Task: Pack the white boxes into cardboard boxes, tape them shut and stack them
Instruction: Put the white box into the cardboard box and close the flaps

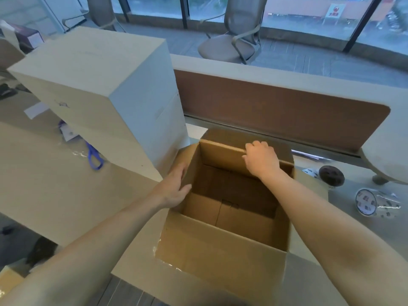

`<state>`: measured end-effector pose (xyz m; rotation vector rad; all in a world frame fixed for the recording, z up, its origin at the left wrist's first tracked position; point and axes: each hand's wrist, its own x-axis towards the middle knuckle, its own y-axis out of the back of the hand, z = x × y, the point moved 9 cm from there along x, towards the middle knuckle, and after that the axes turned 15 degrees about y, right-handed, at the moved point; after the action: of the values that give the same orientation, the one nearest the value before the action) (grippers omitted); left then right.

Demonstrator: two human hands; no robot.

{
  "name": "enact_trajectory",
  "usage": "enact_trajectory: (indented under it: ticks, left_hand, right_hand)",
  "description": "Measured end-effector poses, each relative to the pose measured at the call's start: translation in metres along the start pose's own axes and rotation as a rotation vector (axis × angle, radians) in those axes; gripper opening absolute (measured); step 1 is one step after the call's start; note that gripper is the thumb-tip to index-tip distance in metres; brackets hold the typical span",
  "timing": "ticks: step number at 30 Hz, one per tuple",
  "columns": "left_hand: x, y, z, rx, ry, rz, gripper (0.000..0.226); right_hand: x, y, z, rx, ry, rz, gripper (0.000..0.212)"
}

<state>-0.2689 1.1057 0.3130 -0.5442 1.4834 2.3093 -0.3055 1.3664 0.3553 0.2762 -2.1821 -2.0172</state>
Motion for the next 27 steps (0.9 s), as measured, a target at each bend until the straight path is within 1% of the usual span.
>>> enact_trajectory:
  ticks: [4,7,9,11,14,17,21,22,24,27]
  left_hand:
    - [-0.041,0.065,0.03,0.014,-0.278,0.141,0.056]
    - [-0.08,0.119,0.042,0.019,-0.565,0.223,0.041]
    - [-0.103,0.158,0.04,0.003,-0.739,0.305,0.034]
    - [-0.119,0.199,0.031,-0.017,-0.827,0.39,0.032]
    - [-0.132,0.254,0.012,-0.021,-0.898,0.501,0.032]
    - [-0.119,0.293,-0.005,0.027,-0.871,0.551,0.036]
    - [-0.082,0.335,-0.032,0.103,-0.76,0.593,0.041]
    - [-0.072,0.343,-0.037,0.126,-0.704,0.592,0.043]
    - [-0.046,0.357,-0.051,0.169,-0.53,0.563,0.05]
    - [-0.009,0.374,-0.073,0.303,-0.288,0.528,0.058]
  right_hand:
    - [0.01,0.05,-0.044,0.18,0.0,0.128,0.033]
    - [0.022,0.096,-0.092,0.346,0.051,0.237,0.033]
    - [0.029,0.129,-0.126,0.409,0.074,0.333,0.031]
    - [0.04,0.16,-0.158,0.47,0.06,0.416,0.03]
    - [0.062,0.194,-0.196,0.601,0.007,0.471,0.033]
    - [0.083,0.216,-0.22,0.656,-0.047,0.468,0.046]
    - [0.112,0.228,-0.246,0.666,-0.133,0.44,0.065]
    - [0.12,0.228,-0.251,0.68,-0.15,0.414,0.071]
    - [0.137,0.223,-0.258,0.721,-0.21,0.344,0.079]
    - [0.15,0.211,-0.263,0.69,-0.311,0.243,0.08]
